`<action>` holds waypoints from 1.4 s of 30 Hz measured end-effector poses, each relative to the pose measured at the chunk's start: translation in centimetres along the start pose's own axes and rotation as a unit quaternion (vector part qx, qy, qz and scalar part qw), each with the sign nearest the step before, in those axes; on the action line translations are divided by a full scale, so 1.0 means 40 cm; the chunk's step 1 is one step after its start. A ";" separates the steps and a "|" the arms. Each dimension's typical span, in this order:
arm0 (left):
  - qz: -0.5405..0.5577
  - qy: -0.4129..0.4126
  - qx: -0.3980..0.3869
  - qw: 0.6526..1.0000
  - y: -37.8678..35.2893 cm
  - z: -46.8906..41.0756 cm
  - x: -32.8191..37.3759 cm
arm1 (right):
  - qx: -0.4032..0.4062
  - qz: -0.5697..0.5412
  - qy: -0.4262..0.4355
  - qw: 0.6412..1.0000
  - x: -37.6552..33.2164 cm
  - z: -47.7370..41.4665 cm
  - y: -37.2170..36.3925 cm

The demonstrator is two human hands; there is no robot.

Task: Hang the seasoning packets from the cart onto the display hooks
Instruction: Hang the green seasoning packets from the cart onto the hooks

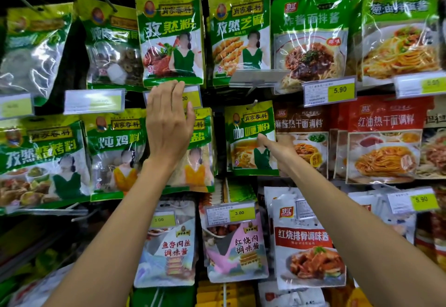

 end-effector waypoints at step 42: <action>0.500 0.013 -0.811 0.305 0.475 1.298 1.542 | 0.511 0.125 -0.509 0.681 1.018 1.522 0.964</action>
Point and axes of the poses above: each hand's wrist, its own z-axis away from the middle knuckle, its own y-axis out of the back of the hand, x = y × z, the point moved 2 cm from there along -z, towards the middle knuckle
